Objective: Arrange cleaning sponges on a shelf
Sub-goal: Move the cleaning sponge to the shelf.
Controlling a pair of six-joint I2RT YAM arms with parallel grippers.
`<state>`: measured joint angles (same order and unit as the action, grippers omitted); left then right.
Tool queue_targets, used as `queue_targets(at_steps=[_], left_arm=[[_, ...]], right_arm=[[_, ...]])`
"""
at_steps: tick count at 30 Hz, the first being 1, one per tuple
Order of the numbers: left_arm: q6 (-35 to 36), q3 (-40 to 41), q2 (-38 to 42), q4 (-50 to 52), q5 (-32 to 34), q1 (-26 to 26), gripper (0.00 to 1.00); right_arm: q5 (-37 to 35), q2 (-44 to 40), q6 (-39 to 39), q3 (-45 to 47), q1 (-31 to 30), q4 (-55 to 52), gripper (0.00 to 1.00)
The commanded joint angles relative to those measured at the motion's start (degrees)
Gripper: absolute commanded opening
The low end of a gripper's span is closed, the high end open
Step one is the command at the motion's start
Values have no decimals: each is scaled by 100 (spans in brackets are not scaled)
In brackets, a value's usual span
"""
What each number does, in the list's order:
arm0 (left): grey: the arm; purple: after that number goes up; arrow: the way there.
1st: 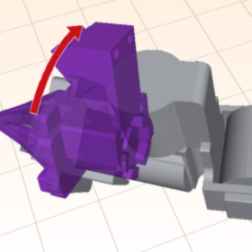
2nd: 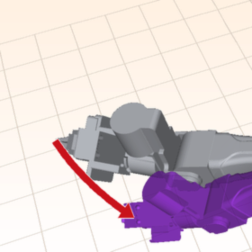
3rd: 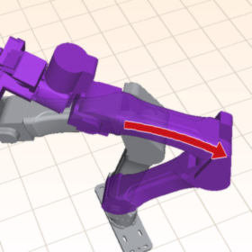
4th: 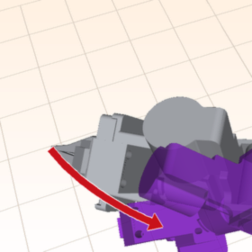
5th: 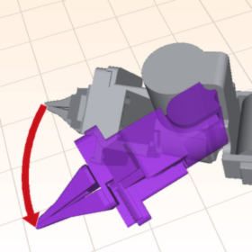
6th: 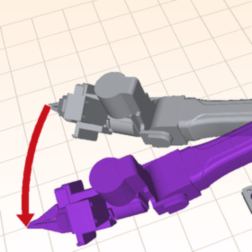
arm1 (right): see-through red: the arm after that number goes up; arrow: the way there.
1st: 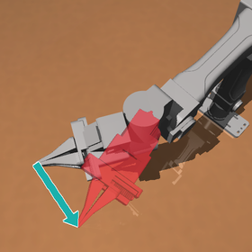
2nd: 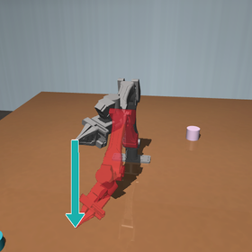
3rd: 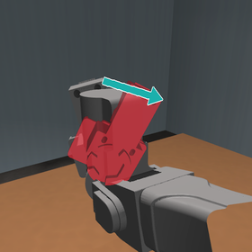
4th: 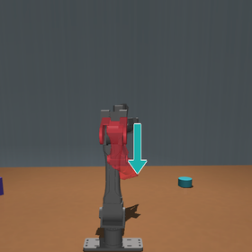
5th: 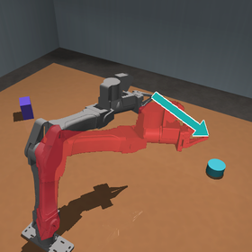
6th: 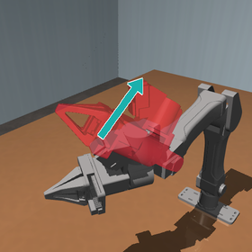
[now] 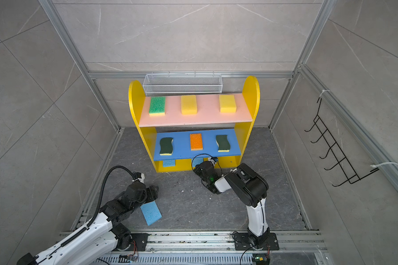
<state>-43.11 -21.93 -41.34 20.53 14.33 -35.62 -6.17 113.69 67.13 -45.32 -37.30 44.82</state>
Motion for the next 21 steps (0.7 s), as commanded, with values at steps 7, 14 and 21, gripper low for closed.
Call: queue_targets(at_steps=[7, 14, 21], left_arm=[[88, -131, -11, -110, -35, 34, 67], [66, -136, 39, -56, -35, 38, 67], [35, -108, 39, -91, -18, 32, 66]], right_arm=[[9, 124, -20, -73, 30, 18, 3], [32, 158, -41, -95, 31, 80, 2], [79, 192, -55, -152, 30, 97, 3]])
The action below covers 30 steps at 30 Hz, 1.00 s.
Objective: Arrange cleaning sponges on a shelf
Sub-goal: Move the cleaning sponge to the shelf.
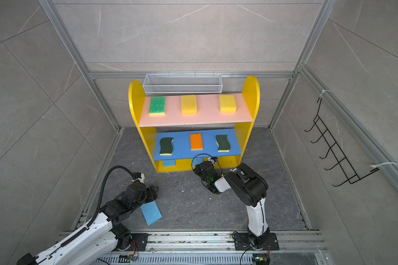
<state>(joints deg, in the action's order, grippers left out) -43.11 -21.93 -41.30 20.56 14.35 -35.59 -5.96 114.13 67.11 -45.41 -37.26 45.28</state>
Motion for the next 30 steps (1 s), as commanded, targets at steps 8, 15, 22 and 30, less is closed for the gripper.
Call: queue_targets(at_steps=[8, 15, 22, 30], left_arm=[[14, -101, 5, -102, -20, 35, 66], [-4, -69, 101, -50, -3, 35, 66], [-22, -92, 156, 78, -26, 31, 65], [-61, -159, 141, 214, -28, 34, 65]], right_arm=[[130, 223, -72, -273, 25, 35, 2], [173, 224, -49, -266, 25, 9, 2], [213, 198, -106, -215, 26, 5, 2], [214, 106, -218, -161, 24, -71, 2]])
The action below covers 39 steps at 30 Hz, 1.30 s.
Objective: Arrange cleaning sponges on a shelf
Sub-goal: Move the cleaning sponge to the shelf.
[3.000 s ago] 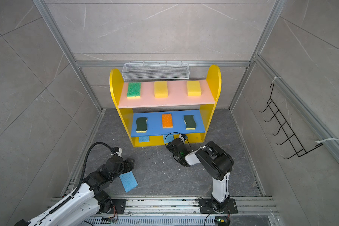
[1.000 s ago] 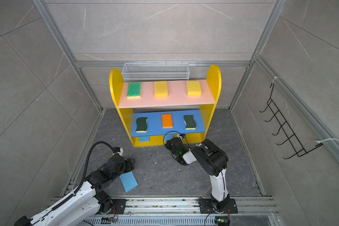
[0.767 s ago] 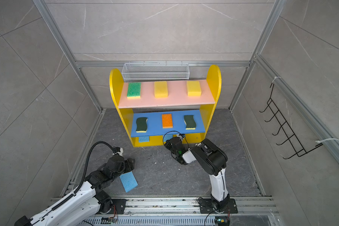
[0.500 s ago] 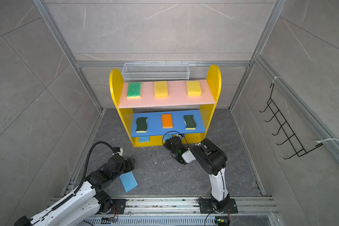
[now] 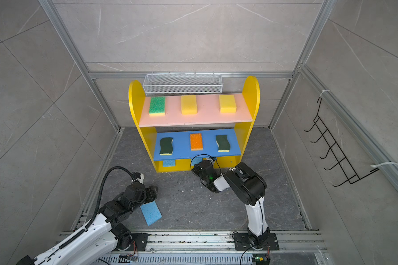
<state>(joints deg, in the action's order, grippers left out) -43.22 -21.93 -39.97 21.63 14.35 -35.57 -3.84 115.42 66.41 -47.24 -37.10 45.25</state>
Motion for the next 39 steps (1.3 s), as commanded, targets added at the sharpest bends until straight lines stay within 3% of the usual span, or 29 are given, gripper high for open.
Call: queue_targets(at_steps=[1, 11, 18, 26, 39], left_arm=[[-51, -189, -7, 158, -38, 32, 65], [-55, -319, 47, 410, -62, 26, 65], [-69, -382, -38, 439, -94, 33, 66], [-134, -475, -55, 628, -125, 24, 69], [-326, -703, -91, 1228, 6, 33, 74]], right_arm=[[-3, -19, -150, 16, 10, -69, 2], [53, 69, -221, -63, 14, -100, 3], [4, -307, -497, 6, -140, -471, 5], [-91, -749, -400, 372, -370, -728, 22], [-305, -1656, -365, 1186, -579, -1080, 28]])
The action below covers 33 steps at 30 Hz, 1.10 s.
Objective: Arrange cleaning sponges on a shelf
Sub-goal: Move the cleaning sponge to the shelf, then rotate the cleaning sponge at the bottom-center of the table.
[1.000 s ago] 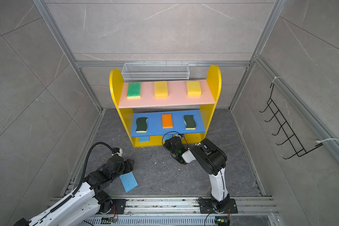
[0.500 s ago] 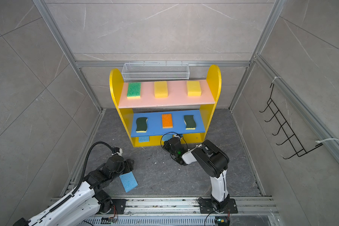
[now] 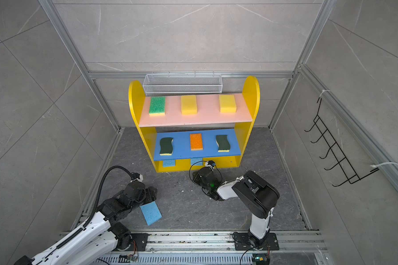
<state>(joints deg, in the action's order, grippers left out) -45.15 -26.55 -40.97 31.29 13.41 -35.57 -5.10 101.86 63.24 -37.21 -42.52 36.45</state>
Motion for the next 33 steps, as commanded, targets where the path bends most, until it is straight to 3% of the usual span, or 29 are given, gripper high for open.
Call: queue_targets(at_steps=[1, 7, 14, 26, 33], left_arm=[[-196, -285, -14, 385, 122, 26, 76], [-542, -519, -179, 1177, 320, 31, 81], [-688, -541, -259, 1343, 73, 23, 82], [-989, -537, -847, 1901, -23, 23, 86], [-1098, -394, -651, 1802, -233, 6, 89]], right_arm=[[-192, -411, -64, 255, -45, -237, 29], [-243, -1217, -284, 581, -70, -837, 36], [-290, -2084, -785, 781, -77, -1685, 42], [-615, -2949, -1387, 481, -71, -3257, 73], [-710, -3159, -1498, 389, -76, -3664, 87]])
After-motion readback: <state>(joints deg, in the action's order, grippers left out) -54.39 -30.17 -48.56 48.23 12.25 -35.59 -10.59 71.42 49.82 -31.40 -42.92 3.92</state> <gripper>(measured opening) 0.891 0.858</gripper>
